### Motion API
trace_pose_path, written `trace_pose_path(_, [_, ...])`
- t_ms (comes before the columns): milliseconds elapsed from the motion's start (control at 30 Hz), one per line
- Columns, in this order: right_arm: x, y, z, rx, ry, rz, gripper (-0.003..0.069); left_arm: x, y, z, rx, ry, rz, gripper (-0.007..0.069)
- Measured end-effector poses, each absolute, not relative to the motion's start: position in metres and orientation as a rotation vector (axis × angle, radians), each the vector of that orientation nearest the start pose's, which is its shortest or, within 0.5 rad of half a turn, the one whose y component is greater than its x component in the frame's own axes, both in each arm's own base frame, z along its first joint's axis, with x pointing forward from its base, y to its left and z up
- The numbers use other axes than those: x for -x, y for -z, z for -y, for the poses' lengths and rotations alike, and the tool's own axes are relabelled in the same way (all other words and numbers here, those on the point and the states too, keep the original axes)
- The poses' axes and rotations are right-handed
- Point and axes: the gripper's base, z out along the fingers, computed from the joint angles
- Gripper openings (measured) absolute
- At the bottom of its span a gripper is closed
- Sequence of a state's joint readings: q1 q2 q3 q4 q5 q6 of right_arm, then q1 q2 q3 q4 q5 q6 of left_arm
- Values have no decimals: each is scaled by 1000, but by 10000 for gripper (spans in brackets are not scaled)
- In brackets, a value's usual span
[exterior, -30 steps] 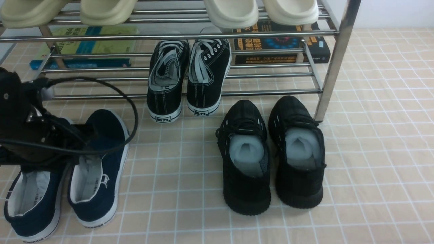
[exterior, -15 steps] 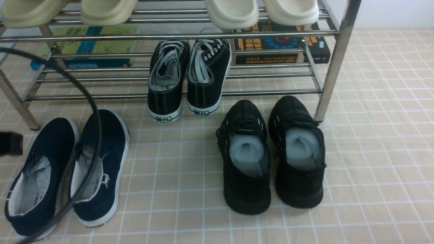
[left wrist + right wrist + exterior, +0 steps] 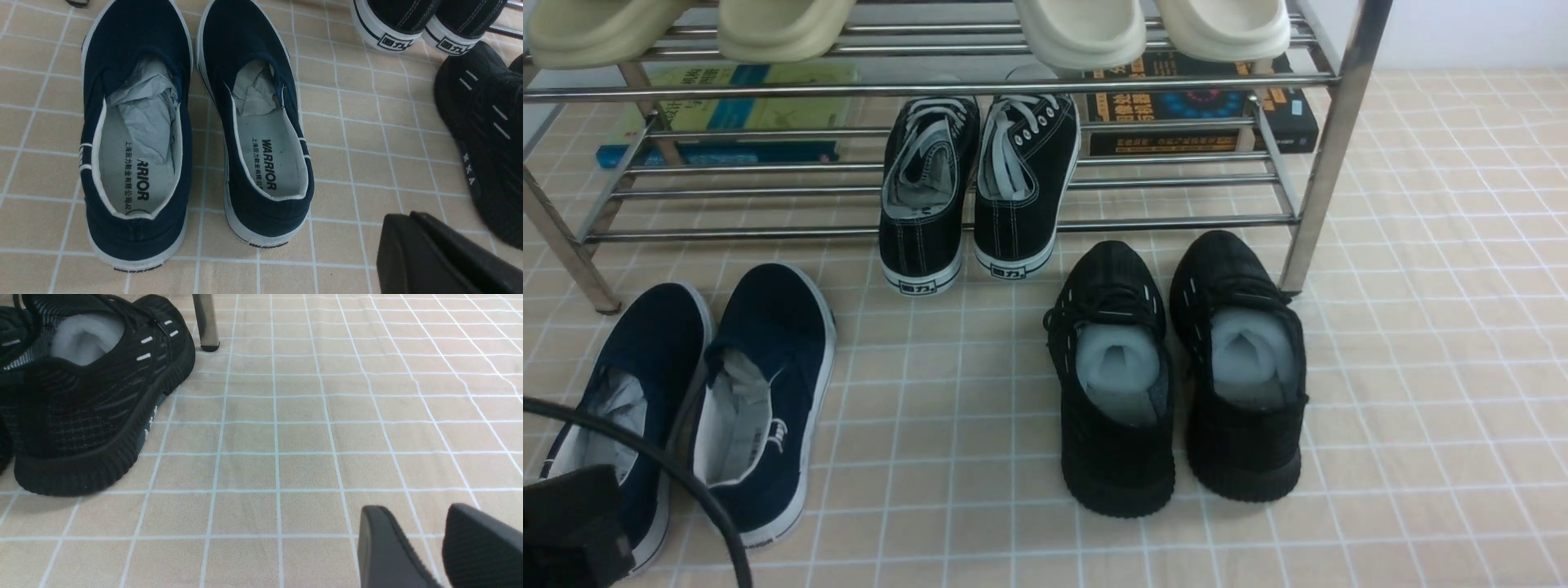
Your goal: Take the shoes off the shelf from the light coffee tablecloth by hand.
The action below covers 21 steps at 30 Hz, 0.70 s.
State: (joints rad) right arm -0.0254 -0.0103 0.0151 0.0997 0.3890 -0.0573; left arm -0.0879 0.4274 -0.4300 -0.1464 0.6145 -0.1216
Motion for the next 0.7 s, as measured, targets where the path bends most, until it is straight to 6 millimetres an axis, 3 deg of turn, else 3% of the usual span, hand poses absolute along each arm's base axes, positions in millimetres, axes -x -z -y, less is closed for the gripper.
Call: trace_pose_path(700, [-52,-174,-2,-31,-42,-1875,239,-84,-265,10,64,183,-2126,17])
